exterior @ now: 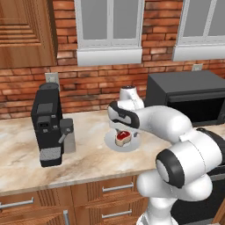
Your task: Place the steak on the counter behind the older steak on the same shelf of the fridge to maintain FIFO order. Close the fridge door when finished.
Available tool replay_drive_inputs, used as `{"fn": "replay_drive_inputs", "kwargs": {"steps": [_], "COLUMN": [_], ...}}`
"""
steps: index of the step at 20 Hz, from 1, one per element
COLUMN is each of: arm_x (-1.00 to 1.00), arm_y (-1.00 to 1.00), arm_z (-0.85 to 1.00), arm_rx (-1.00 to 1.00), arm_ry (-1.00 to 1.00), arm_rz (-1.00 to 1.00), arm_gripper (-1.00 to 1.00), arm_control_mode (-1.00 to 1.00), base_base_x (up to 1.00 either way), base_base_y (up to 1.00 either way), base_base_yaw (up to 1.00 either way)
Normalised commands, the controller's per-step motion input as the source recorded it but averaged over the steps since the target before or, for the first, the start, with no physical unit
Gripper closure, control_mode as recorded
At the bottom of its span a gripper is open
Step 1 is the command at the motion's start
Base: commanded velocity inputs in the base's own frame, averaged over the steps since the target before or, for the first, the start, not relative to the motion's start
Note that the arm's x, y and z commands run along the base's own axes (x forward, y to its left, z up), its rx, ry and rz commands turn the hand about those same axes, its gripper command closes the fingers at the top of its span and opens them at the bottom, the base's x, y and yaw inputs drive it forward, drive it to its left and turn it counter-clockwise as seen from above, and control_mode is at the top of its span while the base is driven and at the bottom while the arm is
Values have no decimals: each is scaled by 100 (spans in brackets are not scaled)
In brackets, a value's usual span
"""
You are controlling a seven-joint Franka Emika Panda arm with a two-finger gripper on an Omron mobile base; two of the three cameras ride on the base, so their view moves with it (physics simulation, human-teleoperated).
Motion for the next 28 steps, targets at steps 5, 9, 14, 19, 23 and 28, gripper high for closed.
{"fn": "replay_drive_inputs", "kwargs": {"steps": [5,9,14,19,23,28], "arm_x": [0,17,28,32,22,4], "arm_y": [0,0,0,0,2,6], "arm_z": [-36,-23,-17,-1,0,-7], "arm_rx": [9,9,5,2,0,0], "arm_ry": [-16,-7,0,0,1,0], "arm_rz": [0,-5,-8,-4,-3,-1], "arm_gripper": [-100,-100,-100,-100,-100,-100], "arm_control_mode": [-100,-100,-100,-100,-100,-100], "base_base_x": [0,0,0,0,0,0], "base_base_y": [0,0,0,0,0,0], "base_base_yaw": [0,0,0,0,0,0]}}
